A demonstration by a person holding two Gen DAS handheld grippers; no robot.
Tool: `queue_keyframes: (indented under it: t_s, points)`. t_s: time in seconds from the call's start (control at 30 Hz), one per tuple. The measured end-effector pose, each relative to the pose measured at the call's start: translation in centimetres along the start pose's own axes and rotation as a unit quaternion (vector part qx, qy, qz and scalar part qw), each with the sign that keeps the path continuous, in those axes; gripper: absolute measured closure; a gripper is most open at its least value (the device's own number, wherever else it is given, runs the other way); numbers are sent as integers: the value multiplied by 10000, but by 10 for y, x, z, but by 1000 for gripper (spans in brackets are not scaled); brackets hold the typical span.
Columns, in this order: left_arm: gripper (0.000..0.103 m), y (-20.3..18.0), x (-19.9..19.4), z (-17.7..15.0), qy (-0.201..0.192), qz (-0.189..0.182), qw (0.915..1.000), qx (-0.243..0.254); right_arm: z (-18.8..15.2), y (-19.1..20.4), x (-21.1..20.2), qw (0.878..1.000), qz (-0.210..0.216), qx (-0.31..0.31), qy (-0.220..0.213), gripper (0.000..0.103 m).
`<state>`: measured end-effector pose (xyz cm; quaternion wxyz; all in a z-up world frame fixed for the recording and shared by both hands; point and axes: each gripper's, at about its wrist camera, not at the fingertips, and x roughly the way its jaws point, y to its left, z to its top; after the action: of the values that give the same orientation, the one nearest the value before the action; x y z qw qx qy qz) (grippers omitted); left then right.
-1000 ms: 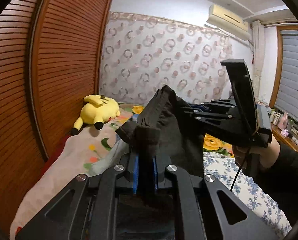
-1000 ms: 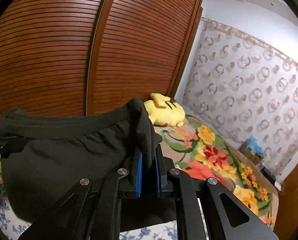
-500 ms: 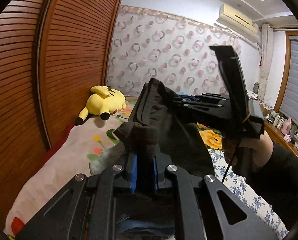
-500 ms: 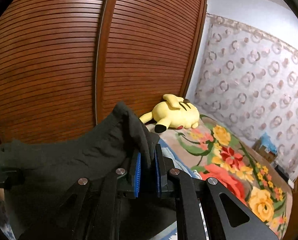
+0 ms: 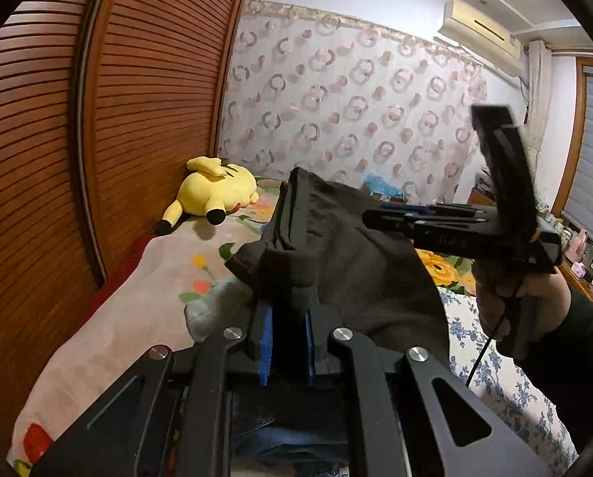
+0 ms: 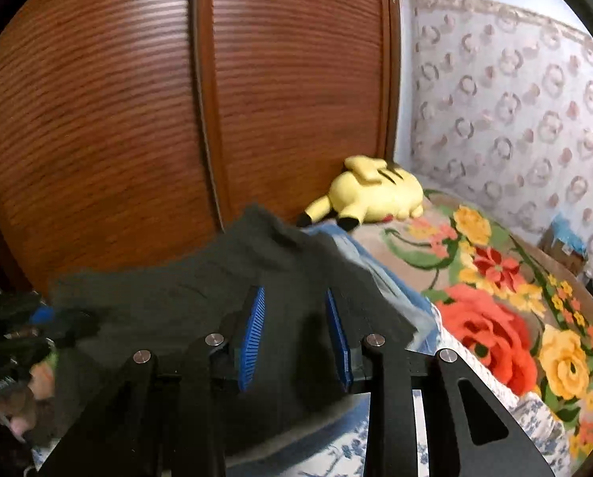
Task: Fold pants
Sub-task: 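Lower the black garment onto the folded jeans stack with both grippers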
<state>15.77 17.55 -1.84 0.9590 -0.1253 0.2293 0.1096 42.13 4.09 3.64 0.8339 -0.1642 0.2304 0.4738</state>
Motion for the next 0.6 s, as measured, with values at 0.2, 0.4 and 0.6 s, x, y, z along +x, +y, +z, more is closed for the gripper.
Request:
queue_keyframes:
  t_s: [0.2, 0.4, 0.6]
  points:
    - [90, 3, 3, -3, 105, 28, 9999, 11, -3, -12, 15, 9996, -117, 234, 44, 70]
    - [86, 2, -2, 0, 149, 78, 9998, 118, -6, 7, 1, 9995, -172, 241, -83, 70]
    - [80, 2, -11, -1, 165, 179, 9993, 273, -23, 24, -31, 9992, -124, 285, -252, 63]
